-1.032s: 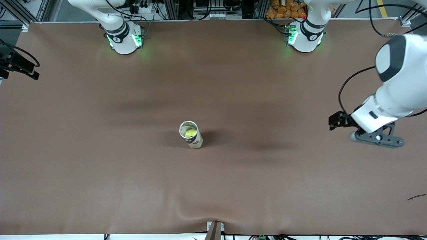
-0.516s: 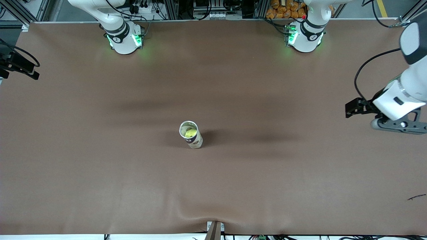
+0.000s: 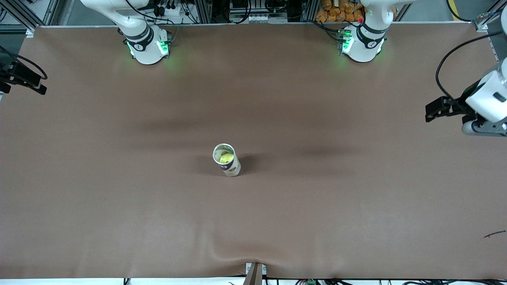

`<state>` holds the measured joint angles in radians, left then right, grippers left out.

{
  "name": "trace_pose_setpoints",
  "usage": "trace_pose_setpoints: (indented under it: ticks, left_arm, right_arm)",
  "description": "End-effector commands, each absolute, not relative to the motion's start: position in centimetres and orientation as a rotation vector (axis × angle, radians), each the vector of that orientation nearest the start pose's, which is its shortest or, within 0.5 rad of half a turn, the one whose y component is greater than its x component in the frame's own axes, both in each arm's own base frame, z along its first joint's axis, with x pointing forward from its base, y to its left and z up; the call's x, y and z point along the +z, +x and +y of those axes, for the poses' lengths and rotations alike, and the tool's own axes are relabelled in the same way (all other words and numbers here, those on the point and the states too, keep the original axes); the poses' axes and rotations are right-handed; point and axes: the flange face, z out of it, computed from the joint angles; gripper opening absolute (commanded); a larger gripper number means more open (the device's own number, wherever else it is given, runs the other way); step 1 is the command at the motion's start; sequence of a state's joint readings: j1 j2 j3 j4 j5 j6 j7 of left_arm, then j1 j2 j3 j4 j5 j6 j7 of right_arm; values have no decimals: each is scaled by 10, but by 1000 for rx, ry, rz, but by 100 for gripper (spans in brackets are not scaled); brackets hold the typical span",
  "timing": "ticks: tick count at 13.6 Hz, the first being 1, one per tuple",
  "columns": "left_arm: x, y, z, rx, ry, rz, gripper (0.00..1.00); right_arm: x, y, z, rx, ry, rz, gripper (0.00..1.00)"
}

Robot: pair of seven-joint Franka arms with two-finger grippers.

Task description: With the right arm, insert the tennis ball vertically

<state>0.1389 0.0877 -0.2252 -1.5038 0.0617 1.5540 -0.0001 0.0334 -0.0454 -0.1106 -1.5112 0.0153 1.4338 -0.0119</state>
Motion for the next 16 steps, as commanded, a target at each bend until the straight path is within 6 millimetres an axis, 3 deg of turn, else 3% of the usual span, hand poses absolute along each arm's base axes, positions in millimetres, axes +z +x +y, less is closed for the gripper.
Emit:
trace_pose_setpoints:
  ticks: [1, 8, 10, 12, 13, 16]
  left_arm:
    - [614, 570, -27, 54, -3075, 81, 100]
    - [620, 567, -11, 38, -3090, 10, 100]
    - [622, 566, -19, 30, -3103, -28, 100]
    - [624, 563, -40, 24, -3106, -32, 100]
    - [627, 559, -36, 11, -3105, -58, 100]
    - [628, 545, -53, 10, -3143, -91, 100]
  right_arm:
    - [670, 523, -42, 46, -3107, 116, 100]
    - [670, 523, -42, 46, -3107, 118, 100]
    - [670, 523, -42, 46, -3107, 118, 100]
    - [670, 523, -42, 46, -3107, 118, 100]
    - [670, 523, -42, 46, -3107, 116, 100]
    - [670, 523, -42, 46, -3107, 116, 100]
